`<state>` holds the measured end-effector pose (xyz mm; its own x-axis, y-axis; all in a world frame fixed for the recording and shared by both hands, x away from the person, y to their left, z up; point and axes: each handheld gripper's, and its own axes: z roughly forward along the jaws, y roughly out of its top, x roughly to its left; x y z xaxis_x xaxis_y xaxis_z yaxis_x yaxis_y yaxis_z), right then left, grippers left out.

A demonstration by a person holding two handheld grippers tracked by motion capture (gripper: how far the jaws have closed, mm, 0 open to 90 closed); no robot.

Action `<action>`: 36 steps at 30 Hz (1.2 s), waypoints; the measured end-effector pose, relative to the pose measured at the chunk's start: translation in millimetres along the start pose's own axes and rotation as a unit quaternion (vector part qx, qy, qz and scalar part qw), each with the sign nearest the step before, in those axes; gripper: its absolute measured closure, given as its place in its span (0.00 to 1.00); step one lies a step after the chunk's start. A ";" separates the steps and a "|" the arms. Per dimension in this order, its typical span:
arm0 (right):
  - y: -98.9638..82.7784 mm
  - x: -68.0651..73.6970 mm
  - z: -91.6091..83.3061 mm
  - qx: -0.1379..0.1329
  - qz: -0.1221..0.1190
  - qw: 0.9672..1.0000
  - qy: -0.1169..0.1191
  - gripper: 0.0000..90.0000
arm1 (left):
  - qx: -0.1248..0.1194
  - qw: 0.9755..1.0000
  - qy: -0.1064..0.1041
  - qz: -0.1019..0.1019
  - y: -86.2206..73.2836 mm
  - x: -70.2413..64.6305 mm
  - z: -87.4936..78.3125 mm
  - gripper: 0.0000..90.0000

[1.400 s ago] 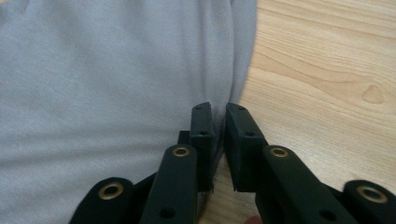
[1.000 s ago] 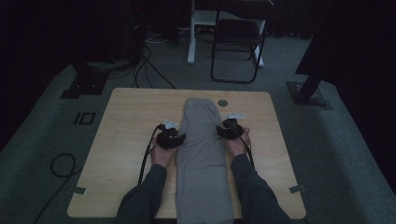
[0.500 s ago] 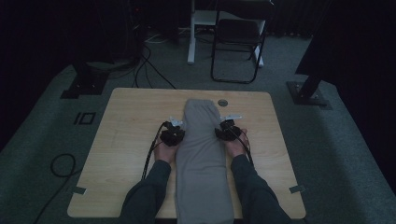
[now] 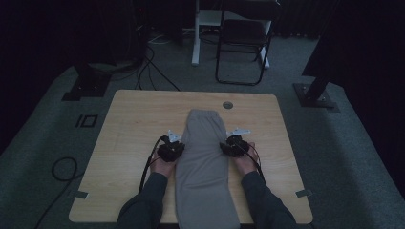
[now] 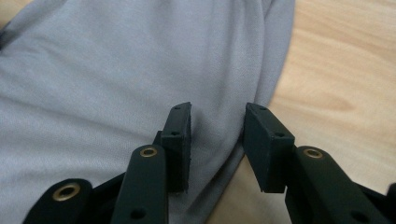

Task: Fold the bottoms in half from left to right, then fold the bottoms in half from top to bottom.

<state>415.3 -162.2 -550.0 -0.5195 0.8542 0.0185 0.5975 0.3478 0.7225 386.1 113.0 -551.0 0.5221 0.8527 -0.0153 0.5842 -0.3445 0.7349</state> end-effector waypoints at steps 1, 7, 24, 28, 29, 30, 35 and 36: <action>-3.1 2.2 -2.6 -0.002 -0.002 1.000 0.003 0.70 | 0.001 1.000 -0.001 0.004 -2.5 -1.6 -3.0 0.93; -20.3 12.6 -17.1 -0.011 -0.015 1.000 0.016 0.70 | -0.003 1.000 -0.014 0.000 -17.8 -8.0 -17.9 0.92; -31.7 22.1 -31.0 -0.002 -0.018 1.000 0.025 0.71 | -0.004 1.000 -0.026 -0.001 -34.3 -25.4 -34.5 0.90; -33.4 25.1 -34.7 0.005 -0.020 0.999 0.031 0.72 | -0.001 0.999 -0.040 -0.006 -38.0 -29.0 -40.0 0.88; -35.2 26.2 -37.6 0.009 -0.024 0.999 0.037 0.75 | -0.004 0.999 -0.047 -0.007 -38.3 -27.6 -40.5 0.85; -35.8 25.6 -38.8 0.010 -0.023 0.999 0.041 0.76 | -0.009 0.999 -0.053 -0.011 -37.8 -25.3 -40.3 0.80; -32.5 16.6 -38.0 0.009 -0.007 0.999 0.049 0.67 | -0.034 0.997 -0.053 -0.037 -25.1 -8.7 -40.8 0.69; -30.3 14.8 -37.1 0.006 -0.004 0.999 0.048 0.63 | -0.039 0.997 -0.047 -0.039 -20.3 -4.7 -39.8 0.67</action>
<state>366.8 -174.4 -546.0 -0.5800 0.8108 0.0788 0.6005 0.3601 0.7140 347.0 131.6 -538.9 0.5354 0.8337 -0.1352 0.5765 -0.2438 0.7799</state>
